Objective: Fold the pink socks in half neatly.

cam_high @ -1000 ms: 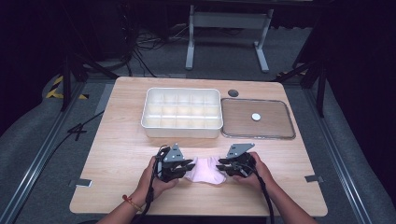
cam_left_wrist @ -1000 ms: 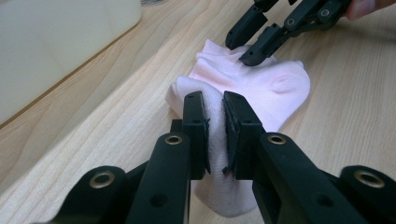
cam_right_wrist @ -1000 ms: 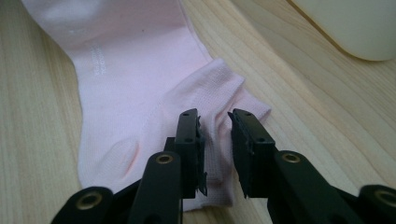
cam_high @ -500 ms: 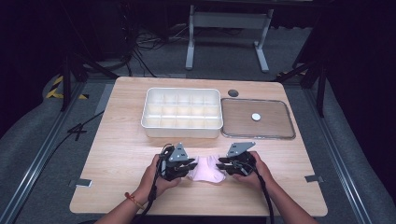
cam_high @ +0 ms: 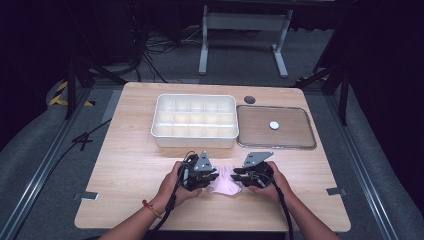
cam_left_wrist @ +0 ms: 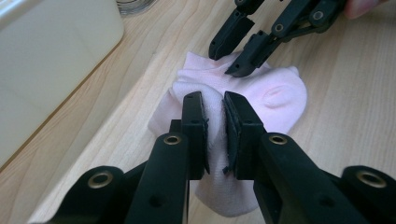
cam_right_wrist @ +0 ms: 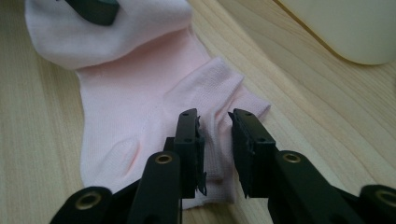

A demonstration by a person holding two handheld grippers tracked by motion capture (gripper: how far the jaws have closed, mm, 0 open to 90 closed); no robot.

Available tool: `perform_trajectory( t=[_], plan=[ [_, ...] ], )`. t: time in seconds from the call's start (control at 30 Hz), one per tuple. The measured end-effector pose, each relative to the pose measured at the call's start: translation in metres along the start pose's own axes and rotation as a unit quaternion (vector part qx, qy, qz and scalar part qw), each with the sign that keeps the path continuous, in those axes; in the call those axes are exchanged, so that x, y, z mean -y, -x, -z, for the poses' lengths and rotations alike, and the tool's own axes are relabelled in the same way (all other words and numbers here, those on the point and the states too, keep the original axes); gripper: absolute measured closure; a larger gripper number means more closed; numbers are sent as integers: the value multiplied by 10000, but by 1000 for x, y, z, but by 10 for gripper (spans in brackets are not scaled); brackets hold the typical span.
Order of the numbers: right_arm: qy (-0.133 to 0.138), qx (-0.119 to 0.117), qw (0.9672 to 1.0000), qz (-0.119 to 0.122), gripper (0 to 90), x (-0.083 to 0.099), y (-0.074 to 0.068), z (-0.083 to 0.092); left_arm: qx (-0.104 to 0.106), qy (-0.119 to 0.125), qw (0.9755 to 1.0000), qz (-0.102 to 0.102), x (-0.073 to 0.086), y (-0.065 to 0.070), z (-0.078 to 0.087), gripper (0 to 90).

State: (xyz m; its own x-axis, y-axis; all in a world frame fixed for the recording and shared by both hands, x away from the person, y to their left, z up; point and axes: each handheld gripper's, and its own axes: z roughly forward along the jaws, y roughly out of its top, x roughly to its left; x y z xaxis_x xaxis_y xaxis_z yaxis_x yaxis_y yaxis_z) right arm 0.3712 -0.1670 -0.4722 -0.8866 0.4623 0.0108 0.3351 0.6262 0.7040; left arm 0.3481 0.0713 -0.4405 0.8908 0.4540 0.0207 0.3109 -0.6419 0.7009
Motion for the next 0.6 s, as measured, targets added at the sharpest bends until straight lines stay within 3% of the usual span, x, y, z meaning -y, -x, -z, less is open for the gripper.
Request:
perform_trajectory(
  t=[0.37, 0.5, 0.57, 0.6],
  plan=[
    [5, -14, 10000, -17, 724, 0, 0, 0, -27, -159, 9998, -67, -5, 5, -16, 789],
    [212, -16, 9997, -113, 741, -3, 3, 13, -49, -120, 9999, -49, -5, 4, -16, 787],
    [47, 138, 9998, -101, 746, -2, 4, 13, -40, -120, 9999, -42, -5, 4, -16, 786],
    [2, 108, 9999, -128, 748, 0, 5, 12, -38, -115, 9999, -42, -5, 5, -16, 784]
  ],
)
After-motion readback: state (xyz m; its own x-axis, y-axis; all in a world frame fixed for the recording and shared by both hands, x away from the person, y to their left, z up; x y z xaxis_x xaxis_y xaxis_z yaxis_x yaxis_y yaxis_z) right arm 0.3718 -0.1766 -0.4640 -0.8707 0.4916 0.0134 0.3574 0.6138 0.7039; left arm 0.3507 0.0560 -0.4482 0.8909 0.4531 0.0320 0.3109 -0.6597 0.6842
